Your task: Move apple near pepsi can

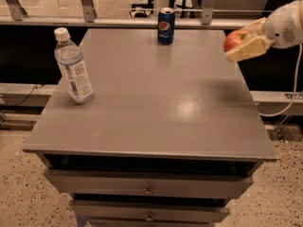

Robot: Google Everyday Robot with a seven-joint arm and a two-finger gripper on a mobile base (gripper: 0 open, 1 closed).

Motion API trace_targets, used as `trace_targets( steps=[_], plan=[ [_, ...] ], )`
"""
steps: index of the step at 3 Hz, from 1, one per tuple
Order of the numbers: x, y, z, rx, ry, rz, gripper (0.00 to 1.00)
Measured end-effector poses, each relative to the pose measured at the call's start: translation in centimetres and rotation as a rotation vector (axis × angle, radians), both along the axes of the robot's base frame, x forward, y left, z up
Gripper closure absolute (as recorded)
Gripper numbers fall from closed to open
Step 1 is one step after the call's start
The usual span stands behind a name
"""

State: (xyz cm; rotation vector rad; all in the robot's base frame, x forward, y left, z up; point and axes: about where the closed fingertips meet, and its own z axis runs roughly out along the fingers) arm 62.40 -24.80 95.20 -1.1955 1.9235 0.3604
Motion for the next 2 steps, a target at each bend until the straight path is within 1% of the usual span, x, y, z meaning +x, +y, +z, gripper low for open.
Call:
trace_targets(
  steps=[1,2],
  plan=[
    [8.4,3.0,1.2,0.092,-0.086,-0.061,1.00],
    [14.1,5.3,1.0,0.146,-0.108,-0.083,1.00]
  ],
)
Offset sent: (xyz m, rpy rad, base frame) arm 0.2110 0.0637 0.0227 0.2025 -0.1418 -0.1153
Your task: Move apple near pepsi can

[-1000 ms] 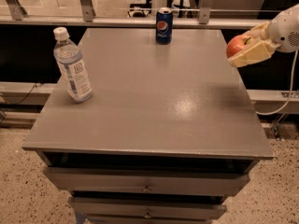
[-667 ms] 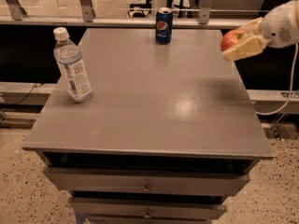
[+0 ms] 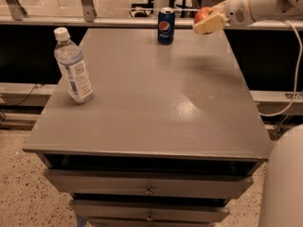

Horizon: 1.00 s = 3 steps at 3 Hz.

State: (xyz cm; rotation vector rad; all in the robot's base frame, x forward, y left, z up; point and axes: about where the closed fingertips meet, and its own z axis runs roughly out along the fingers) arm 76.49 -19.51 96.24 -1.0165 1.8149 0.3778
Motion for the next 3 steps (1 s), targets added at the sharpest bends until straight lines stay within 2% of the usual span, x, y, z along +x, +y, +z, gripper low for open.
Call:
trace_targets(
  steps=[1,2,3],
  plan=[
    [3.1,1.6,-2.9,0.000,0.042,-0.012,1.00],
    [5.4,2.1,-6.2,-0.032,0.100,-0.044,1.00],
    [6.5,2.4,-8.2,-0.046,0.141,-0.067,1.00]
  ],
)
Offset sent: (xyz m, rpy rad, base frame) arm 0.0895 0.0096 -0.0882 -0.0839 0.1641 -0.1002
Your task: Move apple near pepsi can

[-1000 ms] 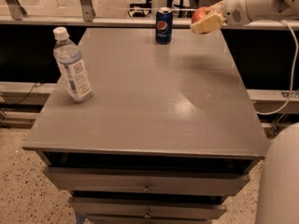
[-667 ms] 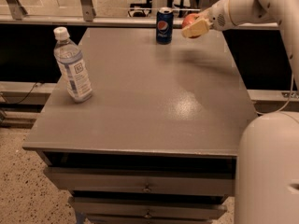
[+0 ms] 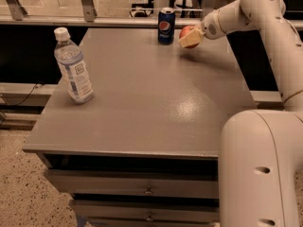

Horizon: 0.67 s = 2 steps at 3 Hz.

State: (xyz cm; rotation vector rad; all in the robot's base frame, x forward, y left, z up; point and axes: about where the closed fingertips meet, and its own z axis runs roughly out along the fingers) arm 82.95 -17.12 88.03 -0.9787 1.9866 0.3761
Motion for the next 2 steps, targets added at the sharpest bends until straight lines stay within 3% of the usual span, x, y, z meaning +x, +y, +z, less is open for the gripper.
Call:
trace_targets(
  steps=[1,2],
  plan=[
    [0.4,1.4,-0.7,0.013,0.030,0.008,0.82],
    [0.5,3.1,-1.4,0.020,0.061,0.032,0.51]
  ],
)
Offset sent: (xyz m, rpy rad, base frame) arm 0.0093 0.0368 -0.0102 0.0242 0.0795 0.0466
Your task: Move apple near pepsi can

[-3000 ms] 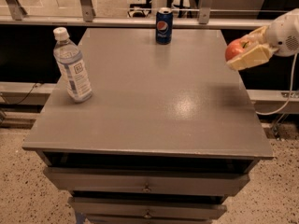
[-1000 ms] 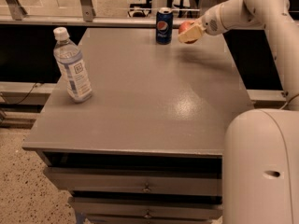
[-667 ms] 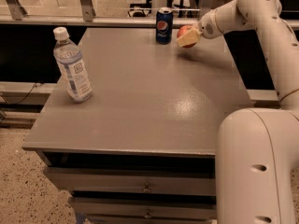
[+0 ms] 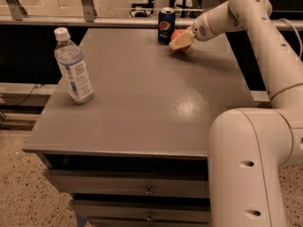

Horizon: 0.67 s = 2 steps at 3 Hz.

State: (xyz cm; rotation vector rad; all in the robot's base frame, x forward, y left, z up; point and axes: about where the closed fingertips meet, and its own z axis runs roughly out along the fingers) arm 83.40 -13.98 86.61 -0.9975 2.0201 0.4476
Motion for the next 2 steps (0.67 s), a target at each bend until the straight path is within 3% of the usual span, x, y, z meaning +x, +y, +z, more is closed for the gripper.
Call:
trace_targets(
  steps=[2],
  plan=[
    [0.17,0.67,-0.22,0.000,0.014,0.006,0.06]
  ],
)
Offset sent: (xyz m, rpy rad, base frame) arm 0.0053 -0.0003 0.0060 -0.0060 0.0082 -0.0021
